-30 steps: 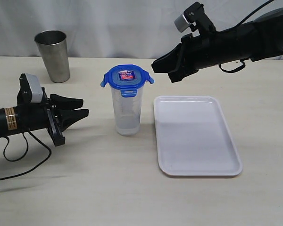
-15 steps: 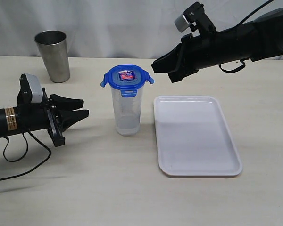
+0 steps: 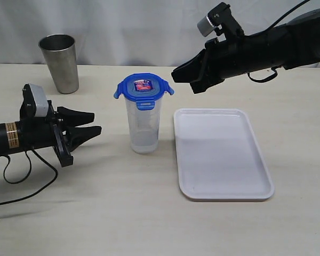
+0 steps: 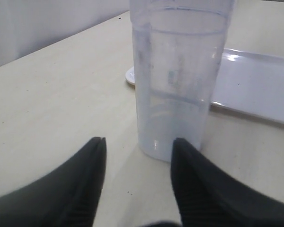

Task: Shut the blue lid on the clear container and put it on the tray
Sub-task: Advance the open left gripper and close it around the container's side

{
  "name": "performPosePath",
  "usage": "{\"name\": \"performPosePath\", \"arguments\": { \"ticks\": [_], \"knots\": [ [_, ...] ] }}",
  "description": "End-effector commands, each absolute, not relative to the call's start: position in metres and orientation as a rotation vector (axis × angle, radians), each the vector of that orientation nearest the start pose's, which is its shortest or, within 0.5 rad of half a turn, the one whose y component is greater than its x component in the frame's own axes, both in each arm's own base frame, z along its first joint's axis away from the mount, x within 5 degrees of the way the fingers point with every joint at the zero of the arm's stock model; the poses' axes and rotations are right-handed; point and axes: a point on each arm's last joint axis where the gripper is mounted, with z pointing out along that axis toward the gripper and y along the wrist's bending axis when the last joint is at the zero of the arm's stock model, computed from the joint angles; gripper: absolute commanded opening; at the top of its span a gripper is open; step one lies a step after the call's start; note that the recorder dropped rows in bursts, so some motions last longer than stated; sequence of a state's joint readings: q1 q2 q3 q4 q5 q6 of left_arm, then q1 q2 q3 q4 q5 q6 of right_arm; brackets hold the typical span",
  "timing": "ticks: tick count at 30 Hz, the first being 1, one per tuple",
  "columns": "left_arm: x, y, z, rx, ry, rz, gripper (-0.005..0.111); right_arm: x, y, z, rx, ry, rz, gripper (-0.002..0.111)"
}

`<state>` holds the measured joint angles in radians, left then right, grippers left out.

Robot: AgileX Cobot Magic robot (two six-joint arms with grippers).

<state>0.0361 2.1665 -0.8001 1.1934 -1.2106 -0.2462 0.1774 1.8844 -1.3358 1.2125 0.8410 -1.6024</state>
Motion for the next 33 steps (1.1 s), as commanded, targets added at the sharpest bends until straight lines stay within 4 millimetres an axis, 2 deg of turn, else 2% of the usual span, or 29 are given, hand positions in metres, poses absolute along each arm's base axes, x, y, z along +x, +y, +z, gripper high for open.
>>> {"name": "performPosePath", "arguments": {
  "ticks": [1,4,6,11,18,26,33],
  "knots": [
    [0.329,-0.068,0.08,0.934,1.6,-0.731,0.073,0.382,0.133,0.242,-1.103,1.931,0.718,0.005],
    [0.333,-0.075,0.081,0.868,1.61,-0.715,0.087,0.382,0.133,0.242,-1.103,1.931,0.718,0.005],
    [0.334,-0.085,0.078,0.834,1.617,-0.717,0.089,0.382,0.133,0.242,-1.103,1.931,0.718,0.005],
    [0.34,-0.116,0.072,0.941,1.557,-0.724,0.089,0.382,0.133,0.242,-1.098,1.935,0.721,0.005],
    [0.35,-0.142,0.06,1.02,1.547,-0.738,0.089,0.383,0.132,0.242,-1.089,1.939,0.711,0.005],
    [0.364,-0.161,0.055,1.014,1.525,-0.784,0.089,0.383,0.132,0.242,-1.082,1.944,0.716,0.005],
    [0.369,-0.174,0.053,1.033,1.5,-0.825,0.089,0.383,0.132,0.242,-1.079,1.947,0.718,0.005]
  ]
}}
